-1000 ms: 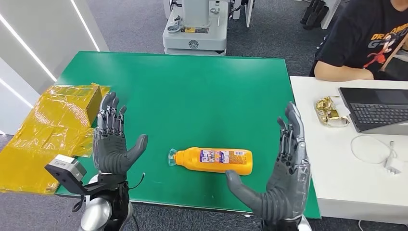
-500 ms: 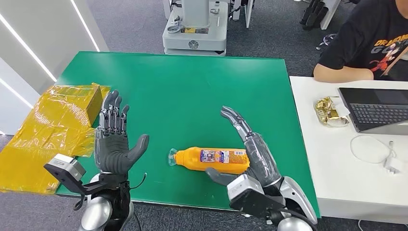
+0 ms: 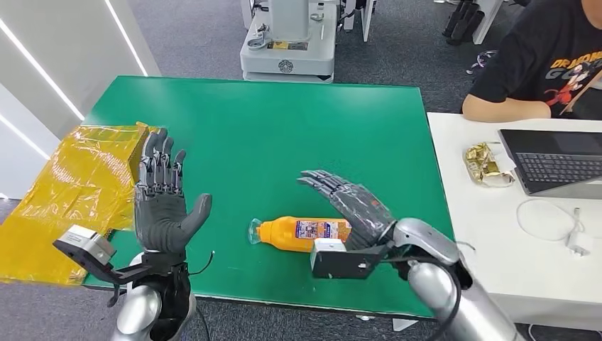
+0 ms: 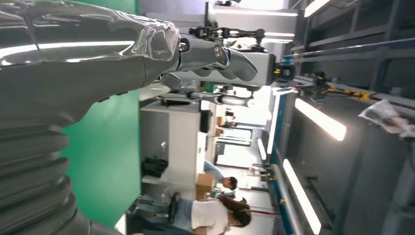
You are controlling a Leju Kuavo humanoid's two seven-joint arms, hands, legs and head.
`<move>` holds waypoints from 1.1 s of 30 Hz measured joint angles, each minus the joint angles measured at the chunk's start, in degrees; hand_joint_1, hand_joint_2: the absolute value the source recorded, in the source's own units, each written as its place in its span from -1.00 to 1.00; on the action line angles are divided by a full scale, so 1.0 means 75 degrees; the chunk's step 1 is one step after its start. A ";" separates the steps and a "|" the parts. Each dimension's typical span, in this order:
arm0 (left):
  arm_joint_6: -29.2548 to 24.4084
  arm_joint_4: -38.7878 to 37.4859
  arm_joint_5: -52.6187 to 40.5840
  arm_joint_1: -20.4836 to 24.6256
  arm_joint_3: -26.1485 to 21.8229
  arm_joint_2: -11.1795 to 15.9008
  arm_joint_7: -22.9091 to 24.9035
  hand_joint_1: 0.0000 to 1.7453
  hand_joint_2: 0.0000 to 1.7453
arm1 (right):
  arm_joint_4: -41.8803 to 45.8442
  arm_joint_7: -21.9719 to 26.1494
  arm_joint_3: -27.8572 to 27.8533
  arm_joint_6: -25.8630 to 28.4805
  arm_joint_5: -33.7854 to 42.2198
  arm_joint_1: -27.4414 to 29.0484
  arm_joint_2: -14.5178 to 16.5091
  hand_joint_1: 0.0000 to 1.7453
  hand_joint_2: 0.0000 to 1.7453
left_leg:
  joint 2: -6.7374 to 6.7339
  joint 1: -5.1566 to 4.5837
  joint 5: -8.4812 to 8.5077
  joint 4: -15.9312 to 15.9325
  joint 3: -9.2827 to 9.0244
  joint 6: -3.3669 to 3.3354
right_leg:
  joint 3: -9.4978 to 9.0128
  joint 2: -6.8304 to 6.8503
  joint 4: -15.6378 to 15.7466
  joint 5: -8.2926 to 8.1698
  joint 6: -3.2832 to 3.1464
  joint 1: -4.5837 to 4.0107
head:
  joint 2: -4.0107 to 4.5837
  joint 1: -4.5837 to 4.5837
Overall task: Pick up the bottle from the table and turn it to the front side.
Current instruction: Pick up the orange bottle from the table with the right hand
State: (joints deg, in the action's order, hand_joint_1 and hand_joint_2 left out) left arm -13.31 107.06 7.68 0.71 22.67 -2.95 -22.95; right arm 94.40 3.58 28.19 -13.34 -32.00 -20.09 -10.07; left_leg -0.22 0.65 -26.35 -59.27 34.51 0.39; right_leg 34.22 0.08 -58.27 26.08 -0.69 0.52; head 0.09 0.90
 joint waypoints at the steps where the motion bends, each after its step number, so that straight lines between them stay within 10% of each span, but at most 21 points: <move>1: -0.0013 -0.0018 0.0133 0.0077 0.0001 0.0036 -0.0069 -1.00 1.00 | -0.0498 0.0111 0.0282 -0.0445 -0.0050 -0.0551 -0.0202 -1.00 1.00 | 0.0001 0.0000 0.0008 -0.0001 0.0002 -0.0002 | 0.0001 0.0001 0.0000 -0.0005 0.0003 0.0000 | 0.0000 0.0000; 5: -0.0180 -0.0268 0.0614 0.0486 0.0008 0.0281 -0.0328 -1.00 1.00 | -0.3190 0.0592 0.2092 -0.1690 -0.0030 -0.3117 -0.0884 -1.00 1.00 | 0.0015 -0.0001 0.0036 -0.0006 0.0009 -0.0011 | 0.0006 0.0014 0.0001 -0.0021 0.0004 0.0000 | 0.0000 -0.0001; 12: -0.0409 -0.0471 0.0879 0.0734 0.0103 0.0417 -0.0541 -1.00 1.00 | -0.4460 0.1354 0.3248 -0.1874 0.0048 -0.4047 -0.1010 -1.00 1.00 | 0.0017 -0.0001 0.0037 -0.0007 0.0010 -0.0011 | 0.0007 0.0016 0.0001 -0.0025 0.0008 0.0000 | 0.0000 -0.0001; 33: -0.0552 -0.0756 0.1215 0.0932 0.0355 0.0648 -0.0708 -1.00 1.00 | -0.6974 0.1612 0.4853 -0.0681 0.0270 -0.3926 -0.1038 -1.00 1.00 | 0.0015 0.0000 0.0036 -0.0012 0.0009 -0.0012 | 0.0008 0.0011 0.0003 -0.0031 0.0011 0.0000 | 0.0000 -0.0001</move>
State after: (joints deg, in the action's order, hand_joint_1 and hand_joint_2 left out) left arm -17.44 101.39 16.80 7.70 25.33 1.91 -28.26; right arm 42.09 15.67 64.58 -18.45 -29.98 -49.54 -17.86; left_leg -0.10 0.66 -26.08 -59.36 34.57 0.31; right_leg 34.28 0.16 -58.25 25.85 -0.61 0.52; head 0.09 0.89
